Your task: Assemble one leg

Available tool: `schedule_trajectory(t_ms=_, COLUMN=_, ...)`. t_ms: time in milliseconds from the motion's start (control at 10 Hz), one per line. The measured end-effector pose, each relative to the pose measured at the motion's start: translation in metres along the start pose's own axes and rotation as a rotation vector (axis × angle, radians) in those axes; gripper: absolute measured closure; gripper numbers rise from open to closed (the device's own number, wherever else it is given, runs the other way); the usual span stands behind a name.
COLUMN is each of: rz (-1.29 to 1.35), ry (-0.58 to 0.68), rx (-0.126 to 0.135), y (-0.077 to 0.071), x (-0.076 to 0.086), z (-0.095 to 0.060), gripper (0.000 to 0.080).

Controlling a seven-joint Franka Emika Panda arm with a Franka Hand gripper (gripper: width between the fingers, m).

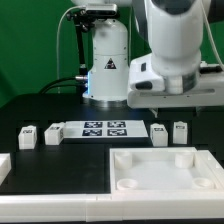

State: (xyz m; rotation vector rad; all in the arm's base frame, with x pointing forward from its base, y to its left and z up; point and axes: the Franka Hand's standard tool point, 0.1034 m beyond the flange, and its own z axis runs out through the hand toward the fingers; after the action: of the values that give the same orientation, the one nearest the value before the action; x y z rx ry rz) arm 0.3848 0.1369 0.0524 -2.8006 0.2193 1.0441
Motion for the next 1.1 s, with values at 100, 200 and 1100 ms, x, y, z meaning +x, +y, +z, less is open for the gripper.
schedule_trajectory(t_ms=100, rz=-0.003, ry=-0.067, rx=-0.003, y=-0.003, x=-0.001, z=0.003, gripper=0.0150)
schedule_trajectory(t_ms=200, rz=-0.007, ry=-0.050, rx=-0.002, y=-0.006, x=0.003, z=0.005, gripper=0.0150)
schedule_trajectory(t_ms=1100, rz=-0.013, ry=-0.054, rx=-0.028, y=-0.021, x=0.004, z=0.030, gripper=0.0150)
